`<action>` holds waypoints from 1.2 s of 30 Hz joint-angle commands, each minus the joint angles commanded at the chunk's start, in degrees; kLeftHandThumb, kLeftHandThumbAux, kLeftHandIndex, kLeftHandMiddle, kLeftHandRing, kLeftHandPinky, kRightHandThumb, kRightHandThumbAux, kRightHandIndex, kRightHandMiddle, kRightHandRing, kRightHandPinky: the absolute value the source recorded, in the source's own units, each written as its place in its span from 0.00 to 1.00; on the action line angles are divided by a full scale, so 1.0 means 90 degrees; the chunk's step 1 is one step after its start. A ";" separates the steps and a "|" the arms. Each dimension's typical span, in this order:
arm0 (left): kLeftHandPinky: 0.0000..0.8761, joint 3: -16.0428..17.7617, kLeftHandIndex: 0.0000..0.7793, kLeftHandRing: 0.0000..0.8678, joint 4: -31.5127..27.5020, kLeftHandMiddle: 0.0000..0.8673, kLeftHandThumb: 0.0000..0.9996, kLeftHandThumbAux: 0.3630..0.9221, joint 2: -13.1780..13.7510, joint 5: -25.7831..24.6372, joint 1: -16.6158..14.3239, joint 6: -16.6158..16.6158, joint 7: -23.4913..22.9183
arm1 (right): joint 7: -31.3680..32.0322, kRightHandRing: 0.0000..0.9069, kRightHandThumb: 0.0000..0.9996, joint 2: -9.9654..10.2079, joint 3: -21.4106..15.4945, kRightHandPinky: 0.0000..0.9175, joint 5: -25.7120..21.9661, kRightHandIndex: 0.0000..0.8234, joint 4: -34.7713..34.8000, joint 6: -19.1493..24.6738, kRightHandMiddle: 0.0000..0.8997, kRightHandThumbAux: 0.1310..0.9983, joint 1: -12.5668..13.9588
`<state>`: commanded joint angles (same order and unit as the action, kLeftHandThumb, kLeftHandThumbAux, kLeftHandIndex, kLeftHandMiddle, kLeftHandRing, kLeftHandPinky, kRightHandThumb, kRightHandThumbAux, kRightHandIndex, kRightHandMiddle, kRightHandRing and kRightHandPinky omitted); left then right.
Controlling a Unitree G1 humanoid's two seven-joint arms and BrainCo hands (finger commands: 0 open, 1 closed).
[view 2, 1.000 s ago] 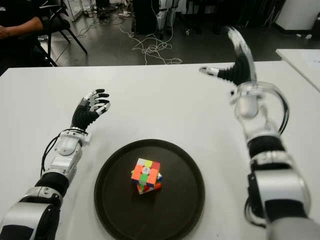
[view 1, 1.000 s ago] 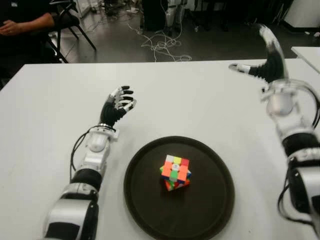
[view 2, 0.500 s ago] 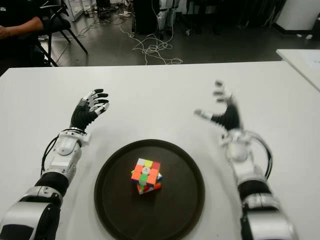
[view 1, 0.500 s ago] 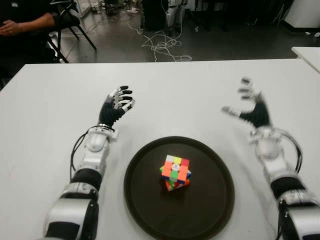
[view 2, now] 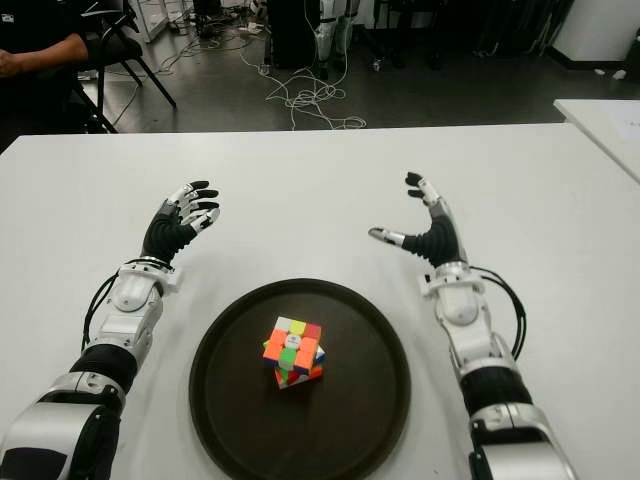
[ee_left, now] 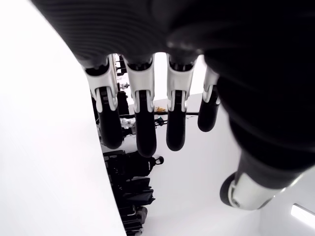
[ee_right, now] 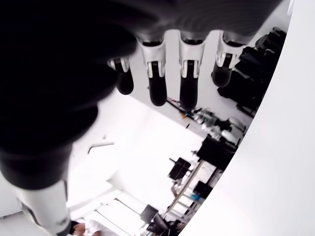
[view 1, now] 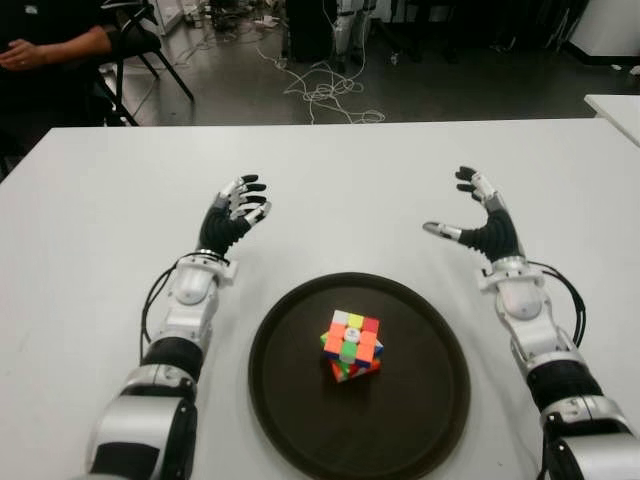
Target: Pick up the Rubik's Cube and put it in the plate
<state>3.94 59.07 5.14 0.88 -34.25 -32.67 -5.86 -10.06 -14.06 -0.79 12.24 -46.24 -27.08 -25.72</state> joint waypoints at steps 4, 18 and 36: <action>0.30 -0.0005 0.28 0.30 0.0009 0.30 0.05 0.69 -0.0013 0.0021 -0.0010 -0.0009 0.0032 | -0.0084 0.21 0.00 -0.0009 0.0025 0.21 0.0057 0.16 -0.0218 -0.0101 0.23 0.70 -0.0057; 0.30 0.0014 0.26 0.30 0.0016 0.29 0.05 0.63 -0.0011 -0.0004 -0.0001 -0.0015 0.0002 | -0.0243 0.22 0.00 -0.0054 0.0190 0.21 0.0288 0.17 -0.0417 -0.0338 0.22 0.70 -0.0106; 0.30 -0.0019 0.27 0.29 0.0088 0.30 0.03 0.64 0.0065 0.0052 -0.0005 -0.0115 -0.0058 | -0.0077 0.25 0.00 0.0006 0.0253 0.27 0.0182 0.17 -0.0574 -0.0400 0.23 0.72 -0.0142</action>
<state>3.77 59.87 5.72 1.35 -34.29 -33.71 -6.38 -10.75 -14.00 1.49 13.88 -51.41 -30.68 -27.00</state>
